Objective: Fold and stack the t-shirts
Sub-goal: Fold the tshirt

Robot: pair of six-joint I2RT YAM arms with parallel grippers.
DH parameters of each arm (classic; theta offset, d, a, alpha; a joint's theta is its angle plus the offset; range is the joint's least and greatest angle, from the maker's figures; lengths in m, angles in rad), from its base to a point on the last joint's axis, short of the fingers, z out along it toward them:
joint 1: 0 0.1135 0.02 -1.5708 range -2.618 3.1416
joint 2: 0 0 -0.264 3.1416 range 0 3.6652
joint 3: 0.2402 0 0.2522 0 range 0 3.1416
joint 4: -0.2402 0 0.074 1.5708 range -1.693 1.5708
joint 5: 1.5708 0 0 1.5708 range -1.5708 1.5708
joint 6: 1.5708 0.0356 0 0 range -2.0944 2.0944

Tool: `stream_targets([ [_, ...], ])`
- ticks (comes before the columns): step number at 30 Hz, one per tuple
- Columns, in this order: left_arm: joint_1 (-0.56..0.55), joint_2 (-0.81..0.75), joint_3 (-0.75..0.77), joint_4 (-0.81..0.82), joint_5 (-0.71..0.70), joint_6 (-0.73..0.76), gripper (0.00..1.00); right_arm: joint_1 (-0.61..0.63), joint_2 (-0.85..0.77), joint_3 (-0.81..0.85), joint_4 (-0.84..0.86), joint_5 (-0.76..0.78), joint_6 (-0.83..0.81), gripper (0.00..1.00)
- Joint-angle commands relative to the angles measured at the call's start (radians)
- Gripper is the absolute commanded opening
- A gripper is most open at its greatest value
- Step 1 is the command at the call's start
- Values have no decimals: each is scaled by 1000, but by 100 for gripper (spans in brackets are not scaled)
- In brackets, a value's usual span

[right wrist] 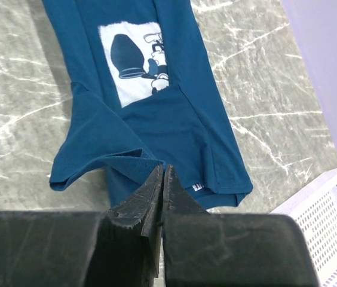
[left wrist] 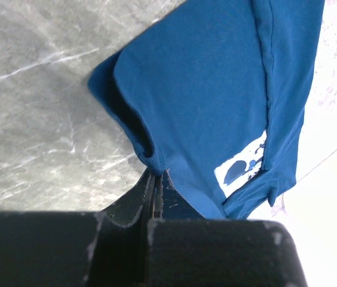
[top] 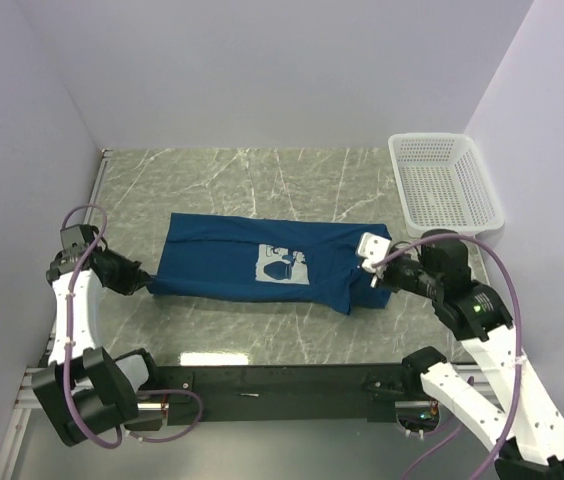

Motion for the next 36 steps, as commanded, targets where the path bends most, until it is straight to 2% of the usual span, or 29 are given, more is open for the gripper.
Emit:
stream_targets([
  [1, 5, 50, 44, 71, 25, 0, 0, -18, 40, 16, 90, 2, 11, 0],
  [13, 4, 260, 96, 173, 22, 14, 0, -99, 192, 7, 188, -49, -1, 0],
  [22, -21, 418, 150, 219, 69, 49, 0, -141, 301, 36, 216, -83, -7, 0],
  [36, -76, 544, 223, 233, 74, 68, 0, -205, 353, 59, 251, -92, 6, 0],
])
